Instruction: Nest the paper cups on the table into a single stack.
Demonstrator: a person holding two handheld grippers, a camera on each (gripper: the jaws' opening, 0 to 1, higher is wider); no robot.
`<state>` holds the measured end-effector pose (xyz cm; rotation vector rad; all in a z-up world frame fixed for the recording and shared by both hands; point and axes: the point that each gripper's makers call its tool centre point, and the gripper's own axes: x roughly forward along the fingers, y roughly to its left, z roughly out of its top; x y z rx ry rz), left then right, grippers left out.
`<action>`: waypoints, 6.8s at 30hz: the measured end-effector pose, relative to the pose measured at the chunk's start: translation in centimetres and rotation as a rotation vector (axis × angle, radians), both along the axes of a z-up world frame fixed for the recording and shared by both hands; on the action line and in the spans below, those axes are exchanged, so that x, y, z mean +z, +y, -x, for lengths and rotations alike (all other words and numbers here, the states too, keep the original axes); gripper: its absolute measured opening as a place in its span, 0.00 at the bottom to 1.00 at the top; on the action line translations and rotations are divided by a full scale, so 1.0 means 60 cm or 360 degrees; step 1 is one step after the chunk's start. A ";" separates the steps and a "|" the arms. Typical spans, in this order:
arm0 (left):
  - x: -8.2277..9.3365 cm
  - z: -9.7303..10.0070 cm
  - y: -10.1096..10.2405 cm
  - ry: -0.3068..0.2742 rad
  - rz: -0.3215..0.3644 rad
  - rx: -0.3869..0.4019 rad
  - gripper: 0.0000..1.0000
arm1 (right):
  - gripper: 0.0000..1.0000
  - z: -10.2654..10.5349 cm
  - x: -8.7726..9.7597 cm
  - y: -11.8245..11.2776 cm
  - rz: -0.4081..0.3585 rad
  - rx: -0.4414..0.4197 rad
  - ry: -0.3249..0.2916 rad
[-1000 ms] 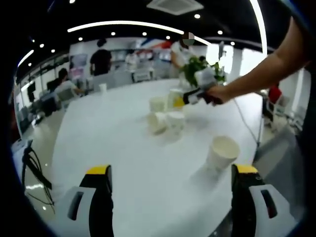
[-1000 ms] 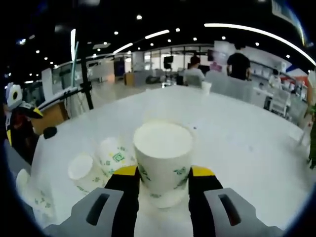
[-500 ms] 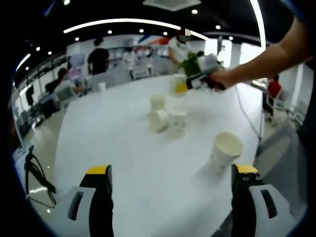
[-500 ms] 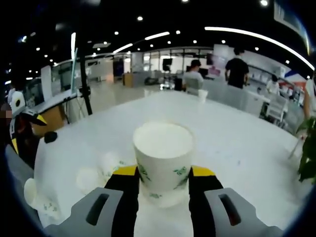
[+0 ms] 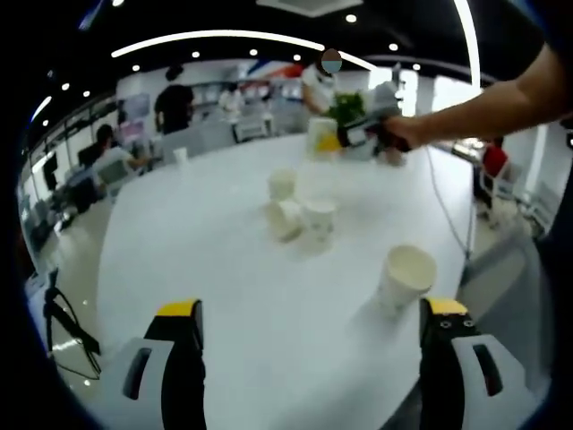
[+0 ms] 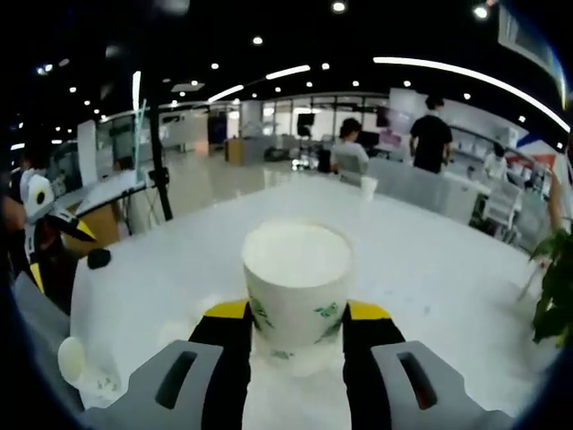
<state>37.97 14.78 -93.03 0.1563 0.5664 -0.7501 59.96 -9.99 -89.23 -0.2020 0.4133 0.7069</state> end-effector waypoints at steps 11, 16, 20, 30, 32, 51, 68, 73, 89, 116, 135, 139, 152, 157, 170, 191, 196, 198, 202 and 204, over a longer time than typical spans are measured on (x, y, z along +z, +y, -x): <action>0.016 0.004 -0.005 -0.0006 0.0040 0.0022 1.00 | 0.36 0.029 0.010 0.020 0.0007 0.0065 -0.0004; 0.027 0.006 -0.008 -0.0018 0.0061 0.0036 1.00 | 0.36 0.042 0.019 0.026 -0.0017 0.0065 0.0003; 0.033 0.008 -0.009 -0.0026 0.0067 0.0036 1.00 | 0.36 0.054 0.027 0.033 -0.0025 0.0077 -0.0002; 0.042 0.016 -0.013 -0.0027 0.0085 0.0027 1.00 | 0.36 0.088 0.054 0.046 -0.0037 0.0111 -0.0019; 0.043 0.019 -0.015 -0.0031 0.0083 0.0019 1.00 | 0.36 0.094 0.056 0.047 -0.0035 0.0115 -0.0020; 0.056 0.027 -0.035 -0.0052 0.0107 -0.0015 1.00 | 0.36 0.157 0.101 0.094 -0.0071 0.0228 -0.0032; 0.057 0.027 -0.035 -0.0051 0.0122 -0.0011 1.00 | 0.35 0.190 0.109 0.138 -0.0077 0.0342 -0.0025; 0.058 0.027 -0.037 -0.0053 0.0126 -0.0015 1.00 | 0.35 0.204 0.119 0.146 -0.0094 0.0361 -0.0026; 0.065 0.036 -0.061 -0.0060 0.0159 -0.0077 1.00 | 0.35 0.255 0.126 0.163 -0.0140 0.0409 0.0002; 0.084 0.044 -0.097 -0.0075 0.0229 -0.0178 1.00 | 0.36 0.367 0.120 0.168 -0.0207 0.0479 0.0061; 0.146 0.081 -0.142 0.0104 0.0635 -0.0331 0.71 | 0.36 0.421 0.134 0.208 -0.0374 0.0660 -0.0081; 0.152 0.090 -0.155 0.0114 0.0664 -0.0374 0.68 | 0.36 0.427 0.128 0.215 -0.0424 0.0686 -0.0061; 0.190 0.109 -0.169 0.0183 0.0854 -0.0476 0.45 | 0.36 0.441 0.113 0.217 -0.0482 0.0739 0.0004; 0.205 0.109 -0.163 0.0208 0.0959 -0.0465 0.39 | 0.36 0.448 0.118 0.219 -0.0500 0.0773 0.0002; 0.207 0.110 -0.156 0.0158 0.0951 -0.0478 0.10 | 0.36 0.460 0.122 0.230 -0.0527 0.0849 0.0008; 0.203 0.141 -0.167 0.0215 0.0801 -0.0731 0.00 | 0.51 0.450 0.138 0.219 -0.0492 0.0822 -0.0011; 0.201 0.146 -0.165 0.0217 0.0762 -0.0760 0.00 | 0.49 0.458 0.138 0.224 -0.0486 0.0853 -0.0025; 0.207 0.146 -0.164 0.0206 0.0773 -0.0757 0.00 | 0.48 0.457 0.144 0.223 -0.0533 0.0848 -0.0037; 0.222 0.144 -0.162 0.0180 0.0828 -0.0741 0.00 | 0.47 0.457 0.148 0.220 -0.0611 0.0832 -0.0017; 0.223 0.143 -0.162 0.0176 0.0837 -0.0737 0.00 | 0.46 0.459 0.144 0.220 -0.0624 0.0826 -0.0006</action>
